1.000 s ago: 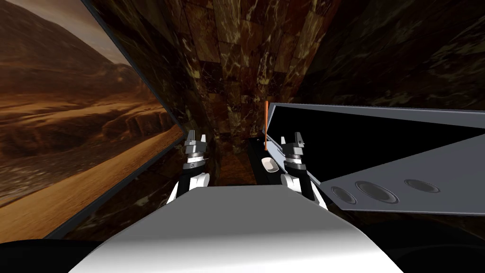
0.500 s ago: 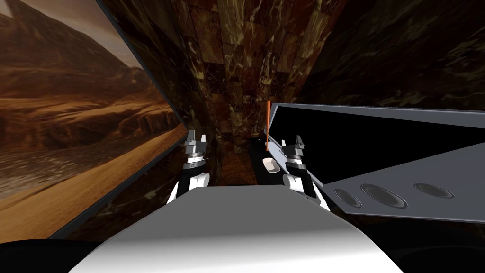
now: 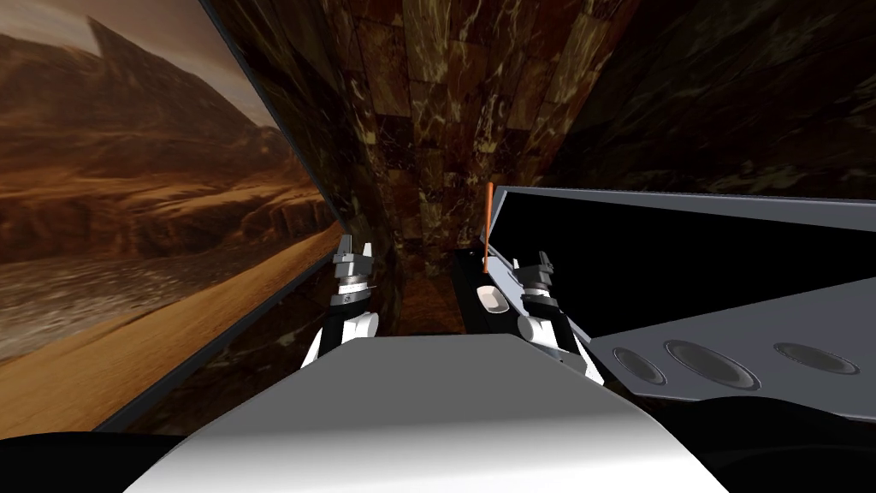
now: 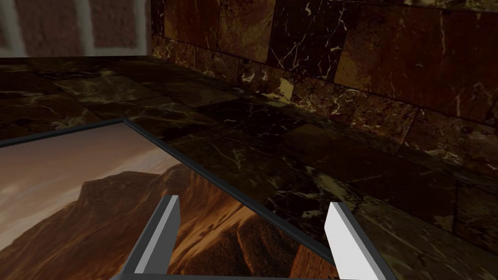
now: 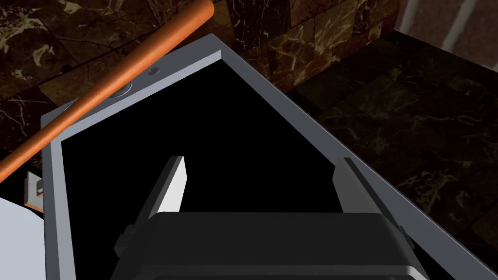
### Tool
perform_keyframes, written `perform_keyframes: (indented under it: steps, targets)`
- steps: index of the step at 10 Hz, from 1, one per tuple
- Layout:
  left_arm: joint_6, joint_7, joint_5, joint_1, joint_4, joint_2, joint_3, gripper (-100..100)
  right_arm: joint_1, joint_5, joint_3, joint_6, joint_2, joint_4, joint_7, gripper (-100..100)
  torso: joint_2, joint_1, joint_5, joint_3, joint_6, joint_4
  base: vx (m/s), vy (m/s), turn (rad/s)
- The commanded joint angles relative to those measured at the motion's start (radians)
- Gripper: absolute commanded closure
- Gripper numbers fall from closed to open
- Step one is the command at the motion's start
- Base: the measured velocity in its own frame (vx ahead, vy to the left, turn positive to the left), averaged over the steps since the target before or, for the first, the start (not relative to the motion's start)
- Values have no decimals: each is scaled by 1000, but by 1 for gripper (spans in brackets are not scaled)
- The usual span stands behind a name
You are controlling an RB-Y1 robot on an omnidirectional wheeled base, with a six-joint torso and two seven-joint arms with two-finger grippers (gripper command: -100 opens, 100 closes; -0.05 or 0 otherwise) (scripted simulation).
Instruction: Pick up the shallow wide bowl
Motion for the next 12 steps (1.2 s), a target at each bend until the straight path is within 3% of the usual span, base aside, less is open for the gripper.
perform_keyframes:
  steps: [1,2,4,5,7,8,10,11,12]
  targets:
    - [0,0,0,0,0,0,0,0,-1,-50,-8,14,-4,26,-18,-100,0,0,0,0,0,0,-13,4,49]
    - [0,0,0,0,0,0,0,0,-8,-82,-32,46,-23,65,-54,-100,0,0,0,0,0,0,-17,6,101]
    - [0,0,0,0,0,0,0,0,-8,-130,-32,46,-23,73,-54,-100,0,0,0,0,0,0,-9,2,15]
    - [0,0,0,0,0,0,0,0,-16,-166,-55,80,-41,122,-91,-100,-1,0,0,0,0,0,-8,6,89]
    - [0,0,0,0,0,0,0,0,-16,-207,-55,80,-41,123,-91,-100,0,0,0,0,0,0,-7,1,21]
    - [0,0,0,0,0,0,0,0,-24,-247,-76,116,-59,171,-128,-100,-1,0,0,0,0,0,-11,3,78]
    - [0,0,0,0,0,0,0,0,-24,-287,-76,116,-59,174,-128,-100,0,0,0,0,0,0,-5,0,27]
    - [0,0,0,0,0,0,0,0,-33,-327,-96,153,-77,226,-165,-100,-1,0,0,0,0,0,-8,3,84]
    - [0,0,0,0,0,0,0,0,-33,-357,-96,153,-77,228,-165,-100,0,0,0,0,0,0,-11,1,36]
